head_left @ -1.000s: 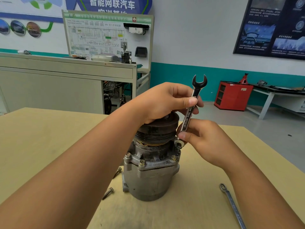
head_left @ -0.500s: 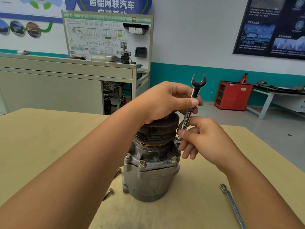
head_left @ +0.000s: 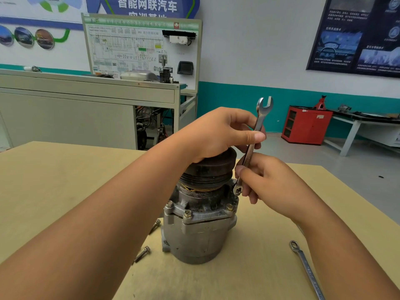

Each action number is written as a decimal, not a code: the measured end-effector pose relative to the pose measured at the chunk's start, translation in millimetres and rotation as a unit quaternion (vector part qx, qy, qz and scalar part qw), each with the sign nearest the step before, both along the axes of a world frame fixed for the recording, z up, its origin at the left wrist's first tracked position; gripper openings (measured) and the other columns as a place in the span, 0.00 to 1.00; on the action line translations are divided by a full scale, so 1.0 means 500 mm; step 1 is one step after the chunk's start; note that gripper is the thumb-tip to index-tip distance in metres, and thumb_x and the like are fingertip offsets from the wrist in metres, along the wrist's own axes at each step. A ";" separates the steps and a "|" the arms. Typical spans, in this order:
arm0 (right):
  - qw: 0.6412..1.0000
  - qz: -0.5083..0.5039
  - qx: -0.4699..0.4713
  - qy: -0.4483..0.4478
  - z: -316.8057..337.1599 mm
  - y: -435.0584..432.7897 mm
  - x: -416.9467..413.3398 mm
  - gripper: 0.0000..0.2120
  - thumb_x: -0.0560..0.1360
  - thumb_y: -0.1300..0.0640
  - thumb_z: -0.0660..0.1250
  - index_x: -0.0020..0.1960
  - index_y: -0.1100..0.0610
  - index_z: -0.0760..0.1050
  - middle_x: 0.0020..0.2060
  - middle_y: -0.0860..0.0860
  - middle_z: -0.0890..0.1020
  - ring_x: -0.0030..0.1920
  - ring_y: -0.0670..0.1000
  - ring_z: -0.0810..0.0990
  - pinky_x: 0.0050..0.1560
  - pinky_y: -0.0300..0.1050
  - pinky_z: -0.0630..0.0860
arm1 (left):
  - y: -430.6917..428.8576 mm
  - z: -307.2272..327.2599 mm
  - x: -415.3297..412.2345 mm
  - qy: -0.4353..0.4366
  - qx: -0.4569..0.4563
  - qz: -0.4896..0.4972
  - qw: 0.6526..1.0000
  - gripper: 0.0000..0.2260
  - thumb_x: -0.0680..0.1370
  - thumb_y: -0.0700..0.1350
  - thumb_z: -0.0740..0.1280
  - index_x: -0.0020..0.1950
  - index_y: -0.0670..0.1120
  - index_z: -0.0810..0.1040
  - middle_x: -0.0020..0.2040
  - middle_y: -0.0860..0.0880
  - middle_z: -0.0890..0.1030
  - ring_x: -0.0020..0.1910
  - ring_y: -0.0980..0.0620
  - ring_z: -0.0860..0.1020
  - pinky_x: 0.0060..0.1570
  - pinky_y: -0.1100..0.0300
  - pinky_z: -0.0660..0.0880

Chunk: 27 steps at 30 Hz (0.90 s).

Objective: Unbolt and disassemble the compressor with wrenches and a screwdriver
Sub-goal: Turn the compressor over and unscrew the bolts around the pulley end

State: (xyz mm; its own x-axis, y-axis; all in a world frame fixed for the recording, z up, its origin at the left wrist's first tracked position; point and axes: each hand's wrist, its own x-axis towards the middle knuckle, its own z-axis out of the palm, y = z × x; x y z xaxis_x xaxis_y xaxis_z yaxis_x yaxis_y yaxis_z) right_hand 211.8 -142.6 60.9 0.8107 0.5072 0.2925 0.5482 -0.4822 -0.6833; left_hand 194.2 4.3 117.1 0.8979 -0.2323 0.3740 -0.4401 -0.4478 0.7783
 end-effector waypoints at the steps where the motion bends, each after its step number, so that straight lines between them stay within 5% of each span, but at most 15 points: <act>1: 1.000 -0.004 -0.011 -0.013 0.000 0.000 0.000 0.07 0.80 0.52 0.59 0.43 0.49 0.72 0.28 0.48 0.79 0.25 0.41 0.75 0.29 0.36 0.69 | 0.000 0.000 0.001 -0.003 0.002 0.004 1.000 0.02 0.76 0.43 0.68 0.46 0.49 0.79 0.41 0.51 0.83 0.42 0.53 0.82 0.54 0.55 0.77; 6: 0.997 -0.015 -0.044 -0.064 0.002 0.003 -0.006 0.06 0.80 0.54 0.59 0.45 0.53 0.70 0.33 0.50 0.78 0.29 0.41 0.76 0.28 0.34 0.67 | 0.000 -0.002 0.003 -0.007 0.012 0.008 1.000 0.02 0.76 0.44 0.69 0.45 0.51 0.79 0.41 0.51 0.84 0.43 0.53 0.82 0.57 0.51 0.76; 18: 0.997 -0.011 -0.039 -0.072 0.008 0.010 -0.014 0.05 0.78 0.56 0.59 0.44 0.54 0.68 0.36 0.55 0.77 0.38 0.56 0.77 0.36 0.49 0.74 | 0.005 0.001 0.001 0.037 -0.024 -0.026 0.999 0.05 0.77 0.38 0.66 0.47 0.48 0.79 0.41 0.52 0.84 0.43 0.59 0.81 0.48 0.69 0.75; 23: 0.995 -0.009 -0.036 -0.092 0.004 0.012 -0.012 0.05 0.77 0.58 0.59 0.42 0.52 0.67 0.32 0.51 0.74 0.36 0.53 0.75 0.34 0.47 0.71 | -0.003 -0.001 0.002 0.018 -0.020 0.035 0.999 0.04 0.75 0.41 0.69 0.42 0.50 0.78 0.38 0.53 0.83 0.42 0.57 0.79 0.56 0.58 0.72; 27: 0.996 -0.015 -0.027 -0.086 0.002 0.011 -0.007 0.07 0.79 0.57 0.58 0.42 0.48 0.66 0.34 0.51 0.76 0.35 0.50 0.76 0.33 0.43 0.72 | -0.005 -0.001 0.000 0.016 -0.017 0.063 0.998 0.06 0.75 0.43 0.69 0.40 0.52 0.78 0.32 0.58 0.81 0.35 0.64 0.77 0.46 0.62 0.70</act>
